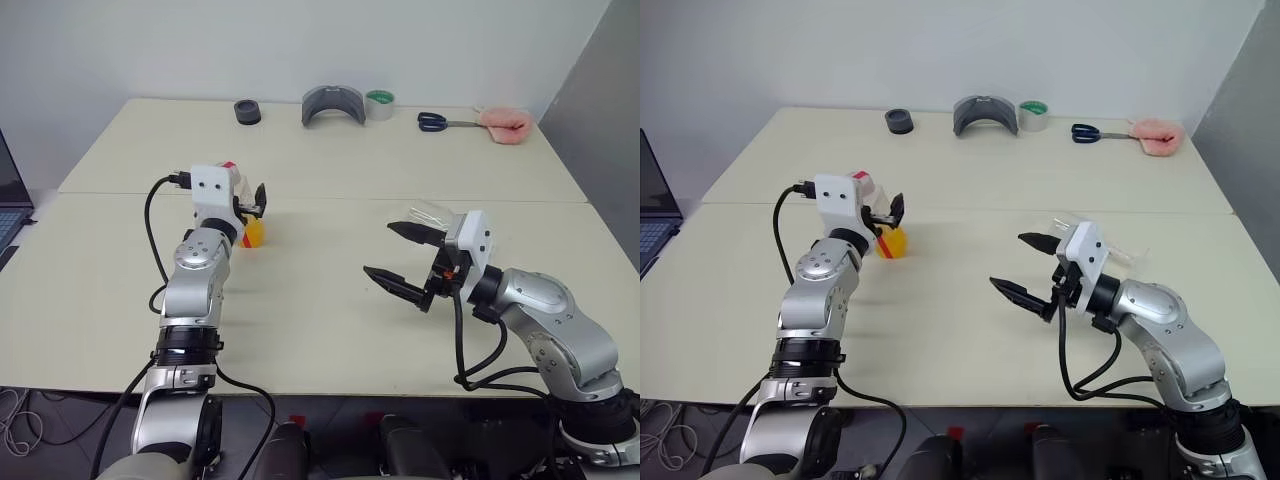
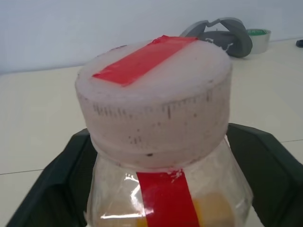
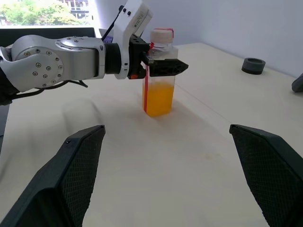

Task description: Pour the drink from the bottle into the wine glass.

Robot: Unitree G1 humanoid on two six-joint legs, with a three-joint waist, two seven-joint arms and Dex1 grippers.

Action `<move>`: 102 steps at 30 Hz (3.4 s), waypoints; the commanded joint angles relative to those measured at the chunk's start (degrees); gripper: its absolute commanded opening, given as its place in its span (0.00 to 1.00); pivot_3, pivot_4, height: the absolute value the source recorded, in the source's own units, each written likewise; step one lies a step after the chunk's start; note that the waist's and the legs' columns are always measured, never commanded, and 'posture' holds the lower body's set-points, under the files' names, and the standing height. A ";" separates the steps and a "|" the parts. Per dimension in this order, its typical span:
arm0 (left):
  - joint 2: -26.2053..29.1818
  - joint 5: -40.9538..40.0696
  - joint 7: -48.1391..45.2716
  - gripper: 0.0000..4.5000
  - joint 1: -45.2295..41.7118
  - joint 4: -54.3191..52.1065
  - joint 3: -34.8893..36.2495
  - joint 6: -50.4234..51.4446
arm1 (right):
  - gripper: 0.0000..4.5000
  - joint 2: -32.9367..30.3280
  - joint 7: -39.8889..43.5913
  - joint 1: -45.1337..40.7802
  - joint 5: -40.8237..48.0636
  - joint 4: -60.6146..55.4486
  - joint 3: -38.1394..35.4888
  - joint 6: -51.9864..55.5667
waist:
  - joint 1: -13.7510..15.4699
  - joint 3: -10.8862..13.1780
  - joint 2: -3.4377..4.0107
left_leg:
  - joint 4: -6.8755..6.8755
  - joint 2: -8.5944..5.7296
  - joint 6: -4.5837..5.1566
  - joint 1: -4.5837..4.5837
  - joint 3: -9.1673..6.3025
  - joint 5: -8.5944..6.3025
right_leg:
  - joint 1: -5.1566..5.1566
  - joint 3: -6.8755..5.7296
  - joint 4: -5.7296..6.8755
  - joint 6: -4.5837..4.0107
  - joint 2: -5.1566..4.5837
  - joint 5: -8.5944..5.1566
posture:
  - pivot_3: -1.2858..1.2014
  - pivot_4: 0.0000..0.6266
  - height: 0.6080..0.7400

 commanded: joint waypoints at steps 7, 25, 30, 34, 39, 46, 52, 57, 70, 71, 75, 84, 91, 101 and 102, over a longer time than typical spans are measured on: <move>0.03 0.44 0.60 0.41 1.02 -2.33 0.23 -0.34 | 1.00 0.10 0.06 -1.00 0.00 -0.75 -0.72 -1.28 | -0.05 0.00 0.00 | 0.00 0.01 0.00 0.01 0.00 0.00 | 0.00 0.00 0.00 0.00 0.00 0.00 | 0.52 0.24 1.00; 0.49 -13.74 -25.22 0.41 3.45 -11.71 -6.11 3.35 | 1.00 -0.43 -4.22 -4.33 8.62 -6.91 -7.54 5.66 | 0.25 0.00 0.00 | 0.01 -0.04 -0.02 -0.09 -0.02 0.01 | 0.00 -0.03 -0.05 0.00 -0.09 0.00 | 0.52 0.24 1.00; 3.43 -16.06 -39.24 0.41 1.17 -10.95 -11.70 3.19 | 1.00 -1.10 -7.56 -7.25 12.07 -10.74 -7.21 10.42 | 0.03 0.01 0.01 | 0.00 -0.03 0.00 -0.06 -0.01 0.00 | -0.02 -0.03 -0.02 -0.01 -0.01 0.00 | 0.52 0.24 1.00; 3.95 -14.13 -47.27 0.41 -2.56 -7.03 -15.69 -1.54 | 1.00 0.12 -12.83 -11.99 8.78 -10.66 -0.77 15.57 | -0.37 0.01 0.02 | -0.02 0.03 0.02 -0.01 0.00 0.00 | -0.03 0.00 0.02 -0.01 0.07 0.00 | 0.52 0.24 1.00; 2.72 -13.63 -51.98 0.41 -5.39 -2.86 -17.27 -5.37 | 1.00 2.95 -16.53 -14.43 2.29 -7.38 4.67 14.30 | -0.27 0.01 0.02 | -0.02 0.00 0.02 -0.06 0.01 0.00 | -0.04 0.00 -0.02 -0.01 0.04 -0.01 | 0.52 0.24 1.00; 2.18 -13.04 -54.94 0.41 -5.08 -1.72 -17.78 -6.95 | 1.00 6.97 -18.54 -15.19 -3.60 -4.27 7.15 11.58 | -0.15 0.02 0.03 | -0.01 -0.01 0.02 -0.10 -0.02 0.00 | -0.08 -0.01 -0.02 -0.01 0.02 -0.01 | 0.52 0.24 1.00; 2.18 -12.85 -55.51 0.41 -4.80 -1.28 -17.24 -7.26 | 0.96 8.60 -18.19 -14.45 -5.61 -2.79 7.41 11.06 | -0.16 0.02 0.03 | -0.01 -0.01 0.03 -0.09 -0.03 0.00 | -0.08 -0.01 0.00 -0.01 0.03 -0.01 | 0.52 0.24 1.00; 2.24 -13.10 -55.55 0.41 -4.60 -1.35 -16.95 -7.18 | 0.92 8.71 -17.14 -14.07 -6.27 -1.62 7.86 11.51 | -0.17 0.02 0.03 | -0.01 -0.01 0.03 -0.09 -0.03 0.00 | -0.08 -0.01 0.00 -0.01 0.03 -0.01 | 0.52 0.24 1.00; 2.65 -13.55 -55.89 0.40 -5.17 -1.22 -15.98 -6.41 | 0.81 11.01 -12.99 -13.53 -5.93 -0.02 6.65 6.48 | -0.19 0.02 0.03 | -0.01 -0.01 0.03 -0.09 -0.03 0.00 | -0.08 -0.02 0.00 -0.01 0.03 -0.01 | 0.52 0.24 1.00; 2.59 -13.62 -55.75 0.40 -5.19 -1.30 -15.86 -6.28 | 0.73 11.51 -13.15 -13.44 -5.81 0.07 6.43 5.97 | -0.20 0.02 0.03 | -0.01 -0.01 0.03 -0.09 -0.03 0.00 | -0.08 -0.02 0.00 -0.01 0.03 -0.01 | 0.52 0.24 1.00; 2.24 -14.13 -55.15 0.40 -5.21 -1.69 -15.26 -5.09 | 0.64 13.29 -14.71 -12.61 -6.49 0.72 6.31 5.33 | -0.21 0.02 0.04 | -0.01 0.00 0.03 -0.08 -0.04 0.00 | -0.09 -0.01 0.01 -0.01 0.04 -0.01 | 0.52 0.24 1.00; 2.59 -13.88 -55.13 0.40 -5.28 -2.16 -15.25 -4.69 | 0.64 13.99 -15.48 -11.51 -8.27 0.15 7.99 6.52 | -0.20 0.02 0.04 | -0.01 0.00 0.03 -0.08 -0.04 0.00 | -0.09 -0.02 0.01 -0.01 0.04 -0.01 | 0.52 0.24 1.00; 2.62 -13.76 -55.13 0.40 -5.14 -2.53 -15.47 -4.62 | 0.56 14.38 -15.34 -11.81 -8.99 0.38 7.77 6.82 | -0.19 0.02 0.04 | -0.01 0.00 0.03 -0.08 -0.05 0.00 | -0.09 -0.02 0.00 -0.01 0.04 -0.01 | 0.52 0.24 1.00; 3.03 -14.54 -56.48 0.40 -5.42 -3.20 -15.64 -3.47 | 0.42 11.80 -8.23 -12.65 -7.45 1.75 8.72 4.15 | -0.21 0.02 0.04 | -0.02 -0.01 0.03 -0.08 -0.04 0.00 | -0.09 -0.02 0.00 -0.01 0.04 -0.01 | 0.52 0.24 1.00; 3.11 -14.73 -56.91 0.40 -5.66 -3.16 -15.63 -3.20 | 0.42 11.06 -6.06 -12.97 -6.81 2.13 8.81 3.29 | -0.21 0.03 0.04 | -0.01 -0.01 0.03 -0.08 -0.03 0.00 | -0.09 -0.01 0.00 -0.01 0.04 0.00 | 0.52 0.24 1.00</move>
